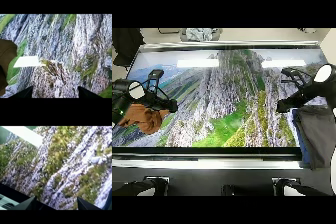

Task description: Fold the shirts.

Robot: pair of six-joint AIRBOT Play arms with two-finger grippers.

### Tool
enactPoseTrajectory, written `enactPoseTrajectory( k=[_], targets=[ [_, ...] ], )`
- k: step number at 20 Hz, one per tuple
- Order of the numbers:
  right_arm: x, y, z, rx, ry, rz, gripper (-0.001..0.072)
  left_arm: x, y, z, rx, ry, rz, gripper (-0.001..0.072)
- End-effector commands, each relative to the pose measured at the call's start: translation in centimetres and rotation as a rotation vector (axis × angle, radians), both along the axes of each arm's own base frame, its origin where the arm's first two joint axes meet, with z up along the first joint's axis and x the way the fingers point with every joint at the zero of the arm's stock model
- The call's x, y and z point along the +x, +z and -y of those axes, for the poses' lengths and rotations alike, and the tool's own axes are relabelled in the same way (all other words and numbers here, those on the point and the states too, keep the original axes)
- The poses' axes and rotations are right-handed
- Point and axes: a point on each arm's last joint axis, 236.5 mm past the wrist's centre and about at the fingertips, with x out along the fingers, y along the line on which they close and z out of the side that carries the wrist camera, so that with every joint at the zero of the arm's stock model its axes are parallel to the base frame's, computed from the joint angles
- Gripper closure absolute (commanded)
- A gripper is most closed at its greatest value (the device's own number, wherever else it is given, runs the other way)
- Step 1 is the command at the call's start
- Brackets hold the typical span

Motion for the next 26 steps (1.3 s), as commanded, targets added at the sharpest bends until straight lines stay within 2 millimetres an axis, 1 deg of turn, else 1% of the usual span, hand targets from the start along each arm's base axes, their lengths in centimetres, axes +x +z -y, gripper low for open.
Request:
enactPoseTrajectory(
  k=[1, 13, 15, 17, 19, 20, 22, 23, 24, 25, 26],
  targets=[
    [0.0, 0.0, 0.0, 0.0, 0.0, 0.0, 0.0105, 0.0, 0.0, 0.0, 0.0, 0.0, 0.001, 0.004],
    [0.0, 0.0, 0.0, 0.0, 0.0, 0.001, 0.0105, 0.0, 0.0, 0.0, 0.0, 0.0, 0.001, 0.004],
    [2.6, 0.5, 0.3, -0.008, -0.022, 0.11, 0.0105, 0.1, 0.0, 0.0, -0.001, 0.0, 0.006, 0.004],
    [4.6, 1.0, 0.5, -0.015, -0.038, 0.195, 0.0105, 1.4, 0.2, 0.3, -0.011, 0.0, 0.055, 0.004],
    [5.8, 1.5, 0.7, -0.019, -0.05, 0.251, 0.0105, 2.3, 0.4, 0.5, -0.018, 0.0, 0.092, 0.004],
    [6.2, 1.6, 0.8, -0.02, -0.053, 0.266, 0.0105, 2.6, 0.4, 0.5, -0.021, 0.0, 0.102, 0.004],
    [6.7, 1.8, 0.9, -0.022, -0.058, 0.292, 0.0104, 2.7, 0.1, 0.7, -0.028, 0.0, 0.097, 0.004],
    [7.8, 2.3, 1.0, -0.026, -0.067, 0.339, 0.0104, 2.8, 0.1, 0.8, -0.029, 0.0, 0.096, 0.0039],
    [8.7, 2.8, 1.2, -0.029, -0.076, 0.383, 0.0105, 3.5, 0.4, 0.6, -0.019, -0.01, 0.129, 0.0031],
    [8.8, 3.0, 1.2, -0.029, -0.077, 0.389, 0.0105, 4.6, 1.6, -0.9, 0.033, -0.015, 0.177, 0.0022],
    [8.7, 3.0, 1.2, -0.029, -0.076, 0.388, 0.0105, 5.6, 3.3, -3.4, 0.088, 0.036, 0.224, 0.0011]
  ],
)
